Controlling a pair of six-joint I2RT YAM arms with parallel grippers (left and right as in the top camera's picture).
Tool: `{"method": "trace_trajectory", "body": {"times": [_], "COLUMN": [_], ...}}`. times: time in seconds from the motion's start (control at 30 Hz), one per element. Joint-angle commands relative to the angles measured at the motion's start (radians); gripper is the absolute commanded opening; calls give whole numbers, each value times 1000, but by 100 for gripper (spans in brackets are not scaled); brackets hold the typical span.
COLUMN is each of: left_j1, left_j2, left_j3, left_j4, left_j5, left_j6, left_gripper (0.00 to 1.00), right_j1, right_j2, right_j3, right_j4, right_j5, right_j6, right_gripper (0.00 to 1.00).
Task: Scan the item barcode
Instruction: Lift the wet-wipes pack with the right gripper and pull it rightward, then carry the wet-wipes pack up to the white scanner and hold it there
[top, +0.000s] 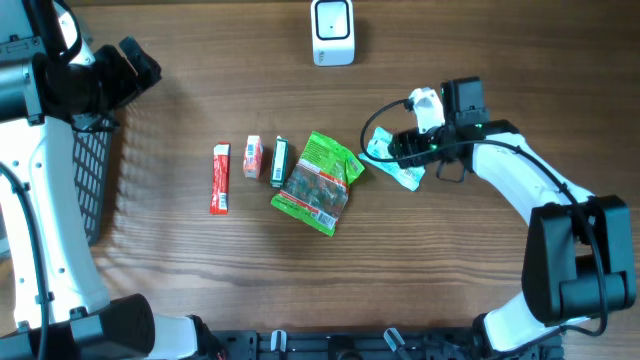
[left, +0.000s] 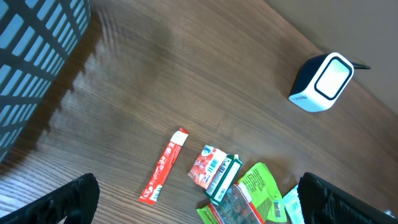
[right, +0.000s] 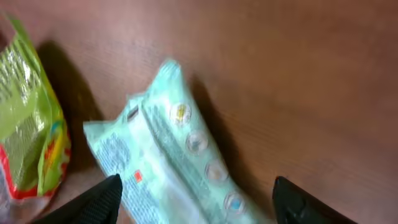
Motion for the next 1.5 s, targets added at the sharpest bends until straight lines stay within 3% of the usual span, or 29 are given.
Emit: {"method": "trace_trajectory", "body": {"times": [0.0,0.1,0.2,0.3,0.37,0.47,0.5,0.67,0.8,0.83,1.0,1.1,1.2,1.23,1.33,1.37,1.4,1.47], "left_j1": [0,0,0,0,0,0,0,0,0,0,0,0,0,0,0,0,0,0], "left_j2": [5,5,5,5,5,5,5,5,5,5,5,5,5,5,5,5,5,5], "left_j3": [0,0,0,0,0,0,0,0,0,0,0,0,0,0,0,0,0,0], "left_j4": [0,0,0,0,0,0,0,0,0,0,0,0,0,0,0,0,0,0], "left_j5": [12,12,12,12,12,12,12,12,12,12,12,12,12,12,12,12,12,12], "left_j6": [-2,-2,-2,-2,-2,-2,-2,-2,-2,-2,-2,-2,-2,-2,-2,-2,-2,-2], "left_gripper": [100,100,100,100,100,100,100,100,100,100,100,100,100,100,100,100,100,100], "right_j1": [-5,-5,-5,-6,-6,-8,-13,-52,-53,-53,-53,-53,-53,-54,-56,-61,-70,-105], "right_j2": [16,16,0,-53,-73,-79,-74,-23,43,63,125,151,156,155,147,146,143,117], "right_j3": [-3,-3,6,20,25,29,29,29,29,27,-5,-6,-6,-6,-6,-6,-6,0], "right_j4": [-75,-142,-226,-256,-242,-187,-159,-88,-58,-54,17,45,44,42,22,12,5,-15], "right_j5": [-36,-37,-146,-112,-96,-96,-96,-100,-226,-217,-206,-207,-219,-230,-294,-294,-294,-351], "right_j6": [17,17,14,15,14,16,23,64,-16,-13,-10,27,43,43,42,42,43,49], "right_gripper": [78,75,64,63,64,80,80,78,74,68,66,57,28,22,22,19,5,4]}}
